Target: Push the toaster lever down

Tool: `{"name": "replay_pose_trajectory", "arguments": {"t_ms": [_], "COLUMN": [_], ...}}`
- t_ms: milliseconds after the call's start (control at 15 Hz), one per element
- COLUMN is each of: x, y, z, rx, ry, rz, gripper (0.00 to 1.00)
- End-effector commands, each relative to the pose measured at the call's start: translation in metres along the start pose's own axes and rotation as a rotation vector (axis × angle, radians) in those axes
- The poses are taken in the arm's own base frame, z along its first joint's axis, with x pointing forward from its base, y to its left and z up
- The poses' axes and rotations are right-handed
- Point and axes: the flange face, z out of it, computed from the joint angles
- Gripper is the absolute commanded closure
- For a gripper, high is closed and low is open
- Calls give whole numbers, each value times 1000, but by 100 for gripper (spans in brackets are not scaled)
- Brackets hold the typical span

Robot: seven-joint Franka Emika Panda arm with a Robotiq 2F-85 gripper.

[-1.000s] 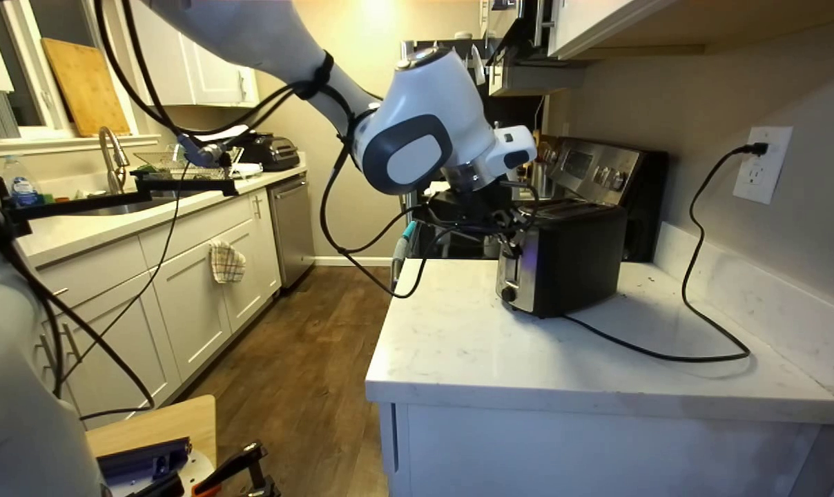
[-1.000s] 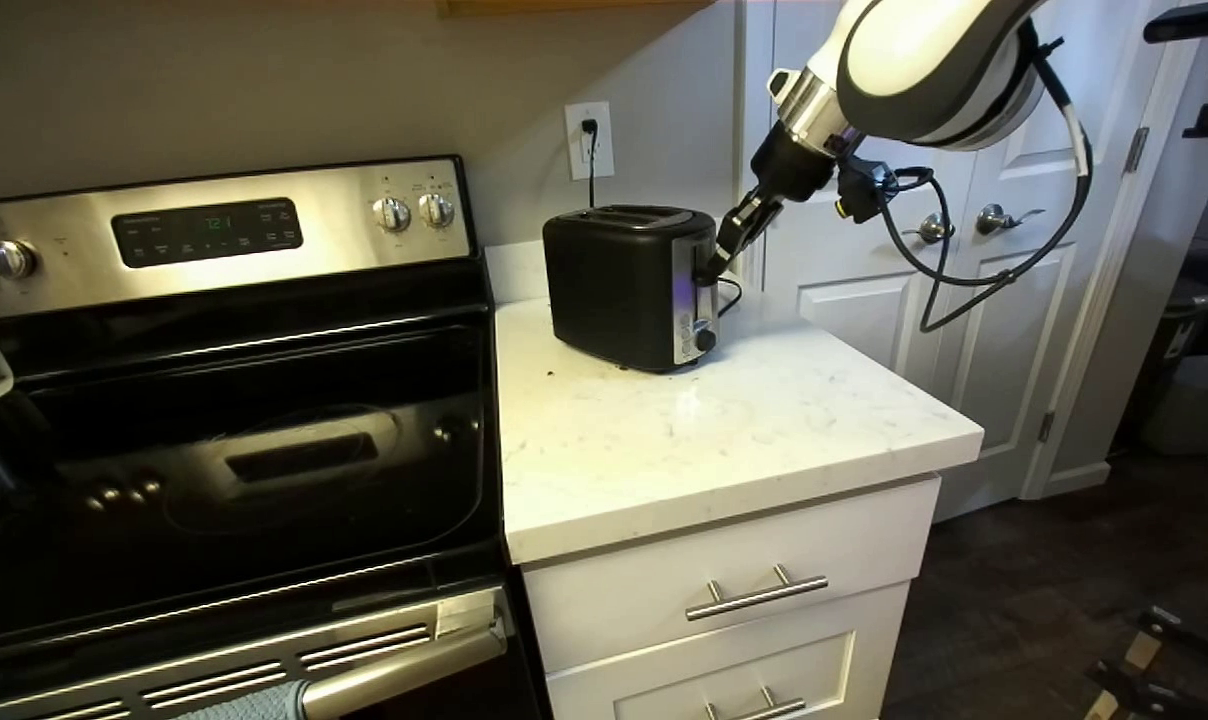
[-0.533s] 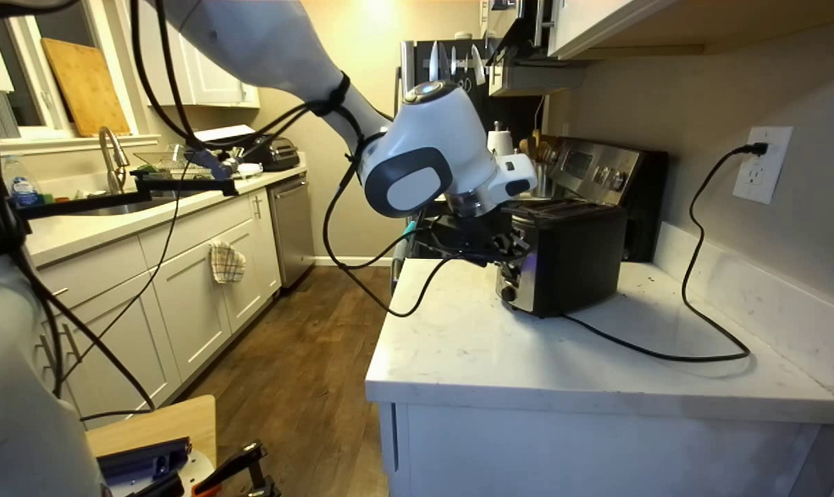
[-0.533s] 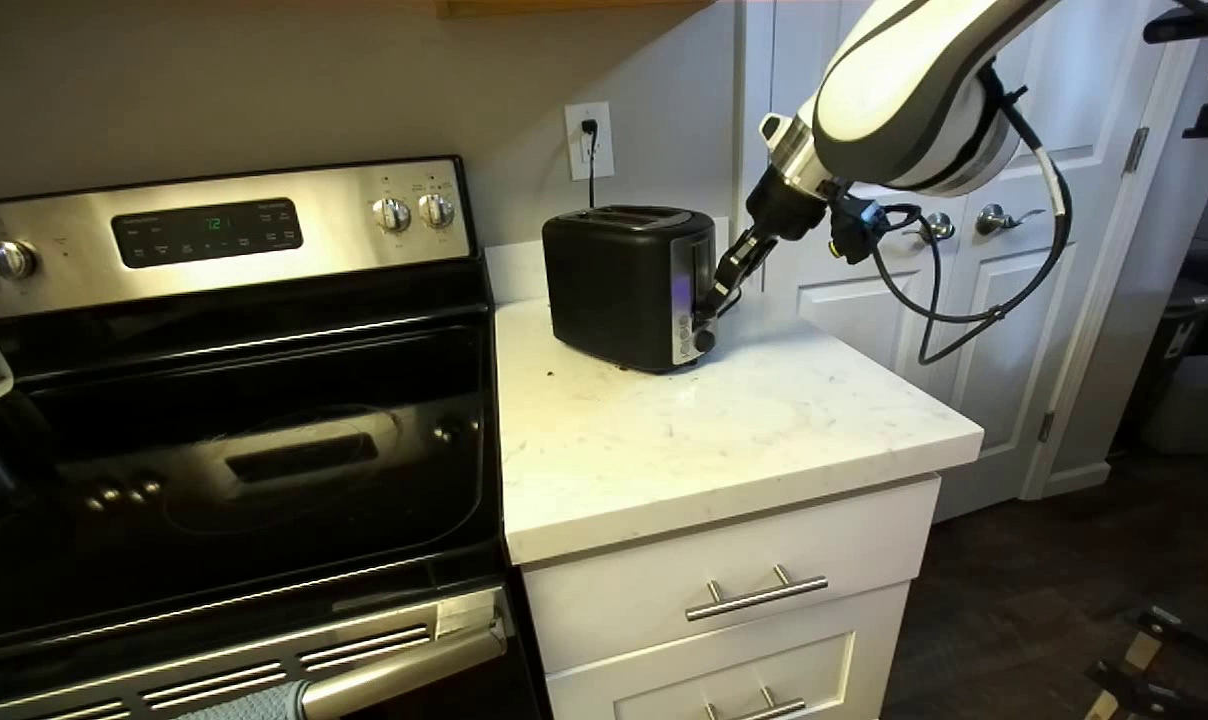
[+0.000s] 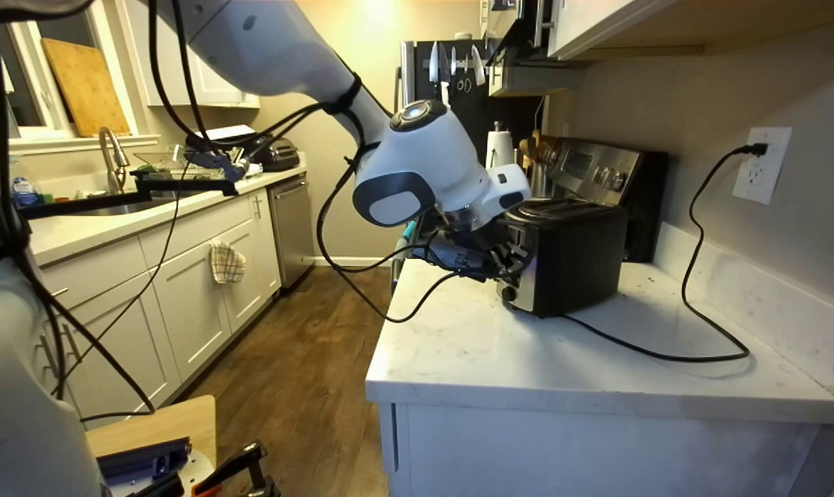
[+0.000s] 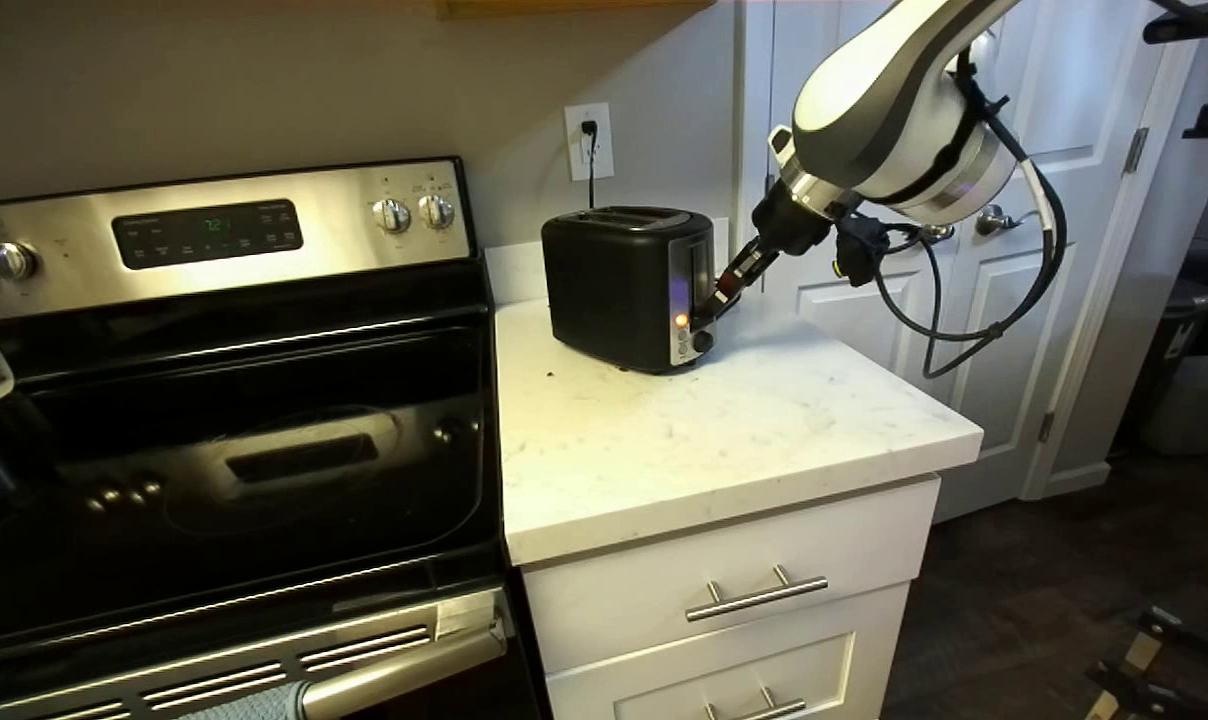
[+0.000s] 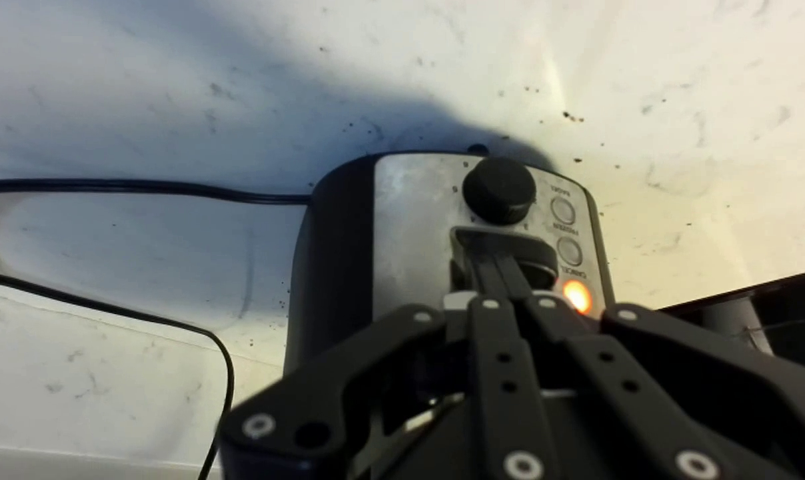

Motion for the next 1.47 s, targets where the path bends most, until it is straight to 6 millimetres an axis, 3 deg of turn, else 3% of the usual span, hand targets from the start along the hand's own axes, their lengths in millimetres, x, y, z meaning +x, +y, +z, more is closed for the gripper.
{"name": "replay_pose_trajectory", "arguments": {"t_ms": [0,200,333,667,1000,1333,1400], "x": [-2,4,-10,-38,-40,-43,-45], "y": [-12,-17,-22,-48,-82,-107,-108], "z": [5,-30,-46,-110,-192,-241,-246], "rx": [10,7,23,17,0,-26,-47], "ry": [-5,21,-25,-122,-133,-149,-161], "rz": [-55,-61,-44,36,187,298,315], "gripper": [100,100,100,100,100,100,76]}}
